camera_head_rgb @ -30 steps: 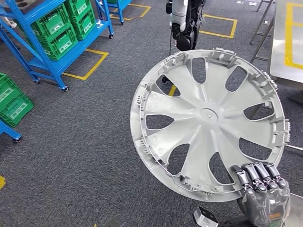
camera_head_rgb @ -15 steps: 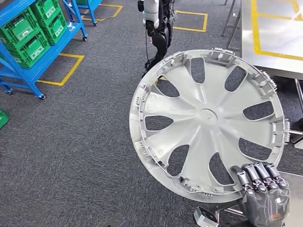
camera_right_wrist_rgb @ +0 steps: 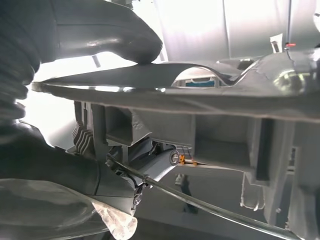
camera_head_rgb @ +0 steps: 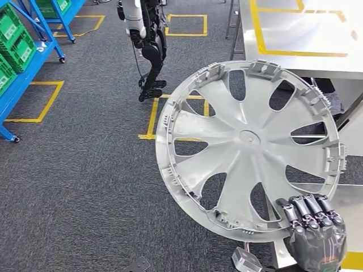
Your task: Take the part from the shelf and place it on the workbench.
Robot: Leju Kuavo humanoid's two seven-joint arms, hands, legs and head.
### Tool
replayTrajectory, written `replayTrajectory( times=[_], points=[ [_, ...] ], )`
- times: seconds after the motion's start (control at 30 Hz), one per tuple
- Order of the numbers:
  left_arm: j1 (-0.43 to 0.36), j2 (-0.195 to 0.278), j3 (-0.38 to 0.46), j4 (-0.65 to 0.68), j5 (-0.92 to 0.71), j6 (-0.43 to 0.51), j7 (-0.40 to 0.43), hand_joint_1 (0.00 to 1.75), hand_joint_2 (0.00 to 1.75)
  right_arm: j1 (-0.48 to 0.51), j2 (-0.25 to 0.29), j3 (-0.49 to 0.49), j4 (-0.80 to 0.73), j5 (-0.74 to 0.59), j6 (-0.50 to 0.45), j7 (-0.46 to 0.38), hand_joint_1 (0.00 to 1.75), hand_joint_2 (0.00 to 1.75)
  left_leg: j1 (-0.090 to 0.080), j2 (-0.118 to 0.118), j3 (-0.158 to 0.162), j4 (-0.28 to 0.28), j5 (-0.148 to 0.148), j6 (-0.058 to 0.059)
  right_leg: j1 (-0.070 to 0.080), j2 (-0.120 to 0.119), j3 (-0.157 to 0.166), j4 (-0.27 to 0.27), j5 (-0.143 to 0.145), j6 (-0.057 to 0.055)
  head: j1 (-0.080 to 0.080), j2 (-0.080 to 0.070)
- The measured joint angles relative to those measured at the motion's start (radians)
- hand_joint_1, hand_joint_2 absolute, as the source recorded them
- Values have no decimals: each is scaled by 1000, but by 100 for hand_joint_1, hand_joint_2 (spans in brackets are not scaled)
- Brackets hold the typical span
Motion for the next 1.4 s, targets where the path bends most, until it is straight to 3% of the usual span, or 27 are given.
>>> replayTrajectory(
  times=[0.03, 0.1, 0.13, 0.17, 0.23, 0.3, 0.33, 0.37, 0.47, 0.53, 0.6, 0.67, 0.73, 0.8, 0.83, 0.87, 0.9, 0.97, 1.0, 1.07, 1.1, 1.13, 1.2, 1.27, 1.33, 1.37, 1.4],
  points=[
    [0, 1, 0, 0, 0, 0, 0, 0, 0, 0, 0, 0, 0, 0, 0, 0, 175, 175, 0, -13, 6, -18, 0, 2, -2, 10, -5, 1, 2, 6, -1, 0],
    [-1, 0, 0, 0, 0, -1, 0, 0, 0, 2, 0, -1, 0, 0, 0, 0, 175, 175, 1, 0, 9, -32, 0, 4, -6, 28, -14, -1, 6, 19, -2, 0],
    [-2, 0, 0, 0, -1, -1, 0, 0, 0, 4, 0, -2, 0, 0, 0, 0, 175, 175, 3, 11, 11, -39, 3, 7, -6, 21, -20, 2, 2, 25, -1, 0],
    [-3, -1, 0, 0, -2, -1, 0, 0, 0, 4, 0, -2, 0, 0, 0, 0, 175, 175, 5, 23, 13, -46, 7, 11, -4, 1, -32, 22, -13, 29, 3, 0],
    [-4, -3, 0, 0, -4, -2, 0, 0, 0, 2, 0, -2, 0, 0, 0, -1, 175, 175, 6, 48, 15, -52, 11, 16, -2, -56, -83, 124, -70, 36, 10, 0],
    [-2, -3, 0, 0, -6, -5, 0, 0, 0, 1, 0, -2, 1, 0, 0, 0, 175, 175, 4, 75, 14, -52, 10, 17, -4, -81, -140, 247, -118, 44, 13, 0],
    [0, -2, 0, 0, -7, -7, 0, 0, 0, 2, 0, -2, 2, 0, 0, 0, 175, 175, 4, 88, 14, -51, 9, 17, -5, -85, -150, 271, -118, 47, 13, 0],
    [0, -2, 0, 0, -7, -8, 0, 0, 0, 2, 0, -3, 2, 0, 0, 0, 175, 175, 4, 99, 15, -51, 8, 16, -6, -89, -141, 254, -99, 49, 13, 0],
    [-2, -3, 0, 0, -8, -12, 0, 0, 0, 1, 0, -2, 3, 0, 0, 0, 175, 175, 0, 126, 20, -45, 0, 5, -4, -138, -34, 59, -17, 47, 14, 0],
    [-3, -2, 0, 0, -8, -13, 0, 0, 0, -2, 0, 0, 4, 0, 0, 1, 175, 175, -6, 140, 22, -40, -5, -4, 1, -160, 2, -3, -8, 35, 12, 0],
    [-3, -2, 0, 0, -8, -13, 0, 0, 0, -1, 0, 1, 6, 0, 0, 1, 175, 175, -7, 155, 25, -39, -8, -11, 2, -142, 2, -4, -7, 21, 11, 0],
    [-5, -2, 0, 0, -8, -13, 0, 0, 0, -2, 0, 0, 6, 0, 0, 1, 175, 175, -2, 135, 20, -16, -30, -22, 0, -124, 1, -6, -3, 8, 10, 0],
    [-5, -2, 0, 0, -8, -13, 0, 0, 0, -3, 0, 1, 8, 0, 0, 0, 175, 175, 2, 95, -20, 83, -90, -29, -2, -106, 1, -7, 0, -3, 7, 0],
    [-2, -1, 0, 0, -8, -13, 0, 0, 0, -4, 0, 3, 10, 0, 0, 0, 175, 175, 2, 80, -81, 219, -147, -30, -1, -84, 1, -6, 1, -7, 7, 0],
    [0, -1, 0, 0, -8, -13, 0, 0, 0, -3, 0, 3, 12, 0, 0, 0, 175, 175, 2, 78, -98, 254, -152, -29, 1, -72, 1, -5, 1, -8, 7, 0],
    [1, 0, 0, 0, -8, -13, 0, 0, 0, -3, 0, 3, 13, 0, 0, 0, 175, 175, 2, 76, -99, 252, -136, -26, 2, -59, 1, -4, 1, -8, 7, 0],
    [1, 0, 0, 0, -8, -13, 0, 0, 0, -3, 0, 4, 14, 0, 0, 0, 175, 175, 1, 71, -83, 209, -101, -21, 3, -46, 2, -4, 1, -8, 7, 0],
    [0, 1, 0, 0, -7, -13, 0, 0, 0, -4, 0, 4, 16, 0, 0, 0, 175, 175, 2, 34, -27, 75, -28, -6, 6, -23, 3, -2, 1, -6, 8, 0],
    [0, 2, 0, 0, -6, -13, 0, 0, 0, -5, 0, 5, 17, 0, 0, 0, 175, 175, 2, 13, -5, 20, -9, 0, 6, -13, 0, 0, 2, -4, 8, 0],
    [-1, 3, 0, 0, -3, -13, 0, 0, 0, -5, 0, 6, 19, 0, 0, 1, 175, 175, 1, -8, 10, -21, -6, 5, 3, 6, -10, 1, 6, 7, 7, 0],
    [-1, 2, 0, 0, -2, -13, 0, 0, 0, -5, 0, 6, 19, 0, 0, 1, 175, 175, 1, -1, 11, -28, -5, 6, 1, 15, -14, 0, 9, 14, 6, 0],
    [-2, 2, 1, 0, -1, -13, 0, 0, 0, -4, 0, 5, 19, 0, 0, 2, 175, 175, 3, 9, 12, -34, -2, 8, 0, 17, -19, 0, 8, 19, 5, 0],
    [-3, 0, 1, 0, 0, -13, -1, 0, 0, -4, 0, 5, 20, 0, 0, 2, 175, 175, 9, 31, 16, -47, 6, 14, 3, -17, -43, 37, -19, 29, 12, 0],
    [-1, -1, 1, 0, 1, -13, -2, 0, 0, -7, -1, 6, 21, 1, 0, 3, 175, 175, 8, 55, 18, -51, 8, 18, 1, -66, -99, 152, -79, 40, 19, 0],
    [2, 0, 1, 0, 1, -14, -2, 0, 0, -7, -1, 6, 24, 0, 0, 4, 175, 175, 7, 81, 18, -50, 6, 18, -4, -84, -150, 258, -114, 49, 19, 0],
    [2, 0, 1, 0, 1, -14, -2, 0, 0, -7, -1, 6, 25, 0, 0, 4, 175, 175, 7, 93, 18, -50, 4, 17, -6, -87, -151, 263, -105, 52, 19, 0],
    [1, 0, 1, 0, 1, -14, -2, 0, 0, -6, -1, 6, 26, 1, 0, 5, 175, 175, 7, 103, 20, -49, 3, 16, -8, -93, -131, 227, -79, 55, 19, 0]
  ],
)
